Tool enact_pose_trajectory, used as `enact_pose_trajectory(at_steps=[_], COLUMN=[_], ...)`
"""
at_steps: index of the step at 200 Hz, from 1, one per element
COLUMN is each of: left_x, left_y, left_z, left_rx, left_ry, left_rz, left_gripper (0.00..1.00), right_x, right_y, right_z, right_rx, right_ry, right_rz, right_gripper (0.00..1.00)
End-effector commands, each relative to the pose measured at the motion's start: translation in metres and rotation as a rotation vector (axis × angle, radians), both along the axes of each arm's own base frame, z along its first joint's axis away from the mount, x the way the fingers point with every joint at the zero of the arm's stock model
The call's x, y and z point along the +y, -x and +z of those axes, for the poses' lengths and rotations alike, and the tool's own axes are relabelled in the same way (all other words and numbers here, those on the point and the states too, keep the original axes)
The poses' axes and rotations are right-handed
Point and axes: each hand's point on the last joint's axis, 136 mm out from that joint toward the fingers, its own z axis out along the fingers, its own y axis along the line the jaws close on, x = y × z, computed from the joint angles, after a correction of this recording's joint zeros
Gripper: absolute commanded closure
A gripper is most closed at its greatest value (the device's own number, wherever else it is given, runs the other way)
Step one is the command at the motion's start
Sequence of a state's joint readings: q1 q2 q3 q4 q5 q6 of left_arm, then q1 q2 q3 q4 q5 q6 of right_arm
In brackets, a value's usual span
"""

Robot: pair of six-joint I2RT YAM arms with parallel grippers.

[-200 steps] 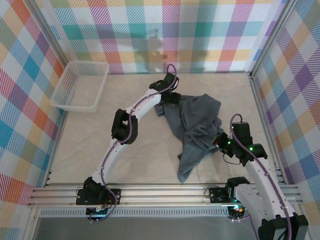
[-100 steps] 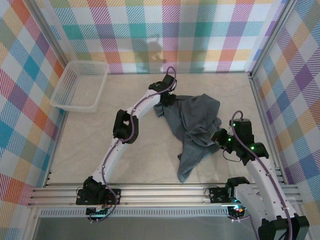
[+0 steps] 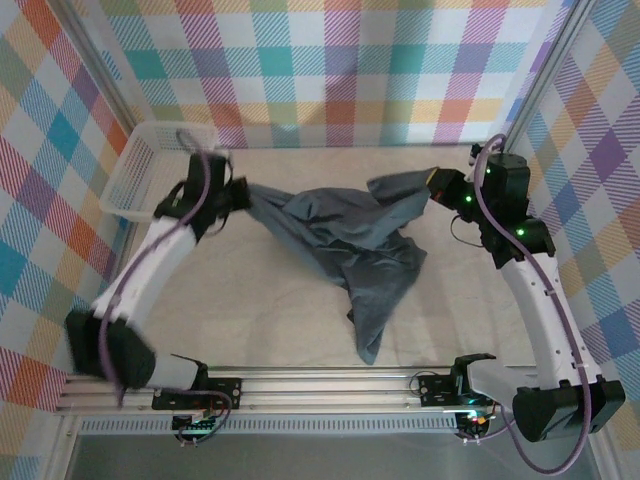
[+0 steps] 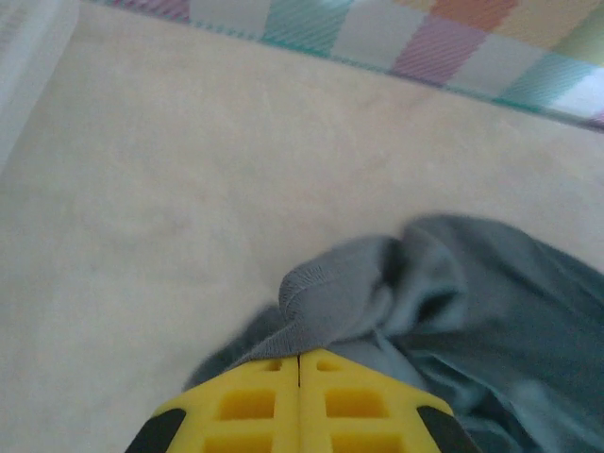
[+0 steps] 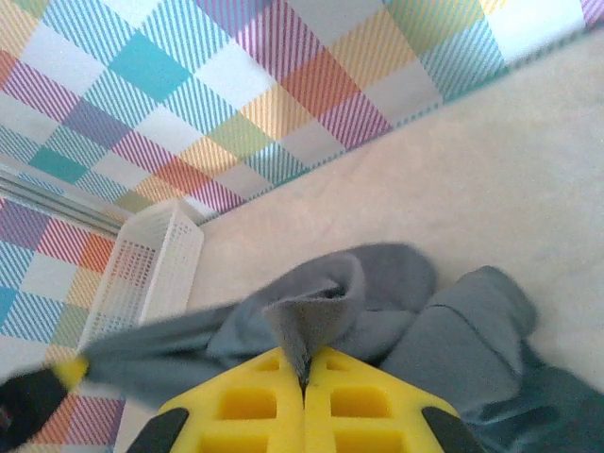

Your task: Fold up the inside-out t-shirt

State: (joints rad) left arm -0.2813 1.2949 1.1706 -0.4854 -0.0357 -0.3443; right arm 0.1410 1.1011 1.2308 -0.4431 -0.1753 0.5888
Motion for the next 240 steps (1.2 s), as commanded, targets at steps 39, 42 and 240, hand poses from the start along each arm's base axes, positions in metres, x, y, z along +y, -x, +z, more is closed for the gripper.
enact_pose_trajectory(at_steps=[39, 42, 240], left_x=[0.027, 0.028, -0.170], left_y=[0.115, 0.112, -0.119], left_z=[-0.105, -0.099, -0.149], left_rx=[0.322, 0.307, 0.478], left_ry=[0.036, 0.030, 0.211], left_rz=[0.129, 0.124, -0.460], left_gripper=[0.66, 0.64, 1.00], right_x=[-0.018, -0.018, -0.059], right_y=[0.030, 0.032, 0.064], right_z=[-0.095, -0.098, -0.140], right_rx=[0.175, 0.181, 0.281], right_ry=[0.034, 0.037, 0.065], right_rz=[-0.090, -0.092, -0.317], right_gripper=[1.00, 1.00, 1.00])
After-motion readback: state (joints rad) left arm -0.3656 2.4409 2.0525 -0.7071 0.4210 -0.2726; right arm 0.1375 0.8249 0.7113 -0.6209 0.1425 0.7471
